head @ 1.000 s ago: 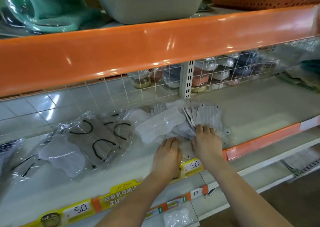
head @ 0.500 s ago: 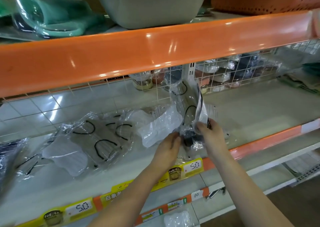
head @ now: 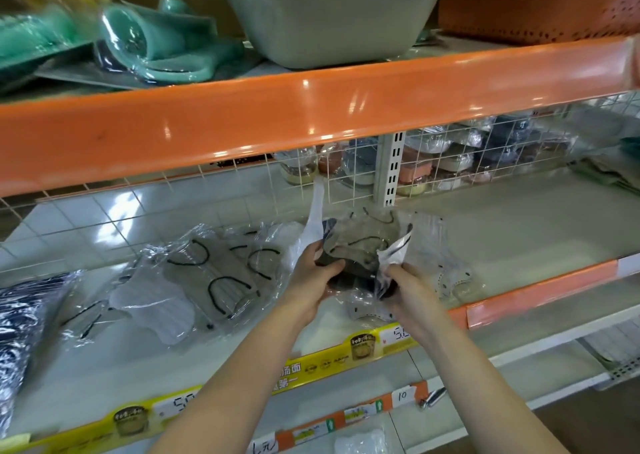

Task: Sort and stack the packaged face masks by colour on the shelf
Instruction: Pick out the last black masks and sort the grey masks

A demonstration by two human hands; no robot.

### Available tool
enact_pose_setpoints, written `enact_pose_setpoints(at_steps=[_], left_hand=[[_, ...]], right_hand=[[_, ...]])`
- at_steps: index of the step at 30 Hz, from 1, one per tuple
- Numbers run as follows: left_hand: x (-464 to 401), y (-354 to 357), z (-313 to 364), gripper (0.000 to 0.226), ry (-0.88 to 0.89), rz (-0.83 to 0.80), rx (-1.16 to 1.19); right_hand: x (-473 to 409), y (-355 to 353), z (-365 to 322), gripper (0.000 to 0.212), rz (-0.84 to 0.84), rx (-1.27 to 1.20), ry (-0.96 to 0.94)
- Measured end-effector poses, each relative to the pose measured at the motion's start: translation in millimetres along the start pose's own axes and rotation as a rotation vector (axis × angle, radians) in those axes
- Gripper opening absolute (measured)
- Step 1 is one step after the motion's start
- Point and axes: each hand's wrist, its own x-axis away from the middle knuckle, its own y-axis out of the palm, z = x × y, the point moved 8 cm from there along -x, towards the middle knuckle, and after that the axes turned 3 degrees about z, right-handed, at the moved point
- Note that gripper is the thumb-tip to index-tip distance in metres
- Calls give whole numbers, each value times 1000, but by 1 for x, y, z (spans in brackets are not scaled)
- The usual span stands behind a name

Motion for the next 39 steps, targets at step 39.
enact_pose_setpoints(at_steps=[39], left_hand=[[33,-33,-27,38,654,240,-1579]], right_hand=[[-19,22,12,51,-41,1803,-542]])
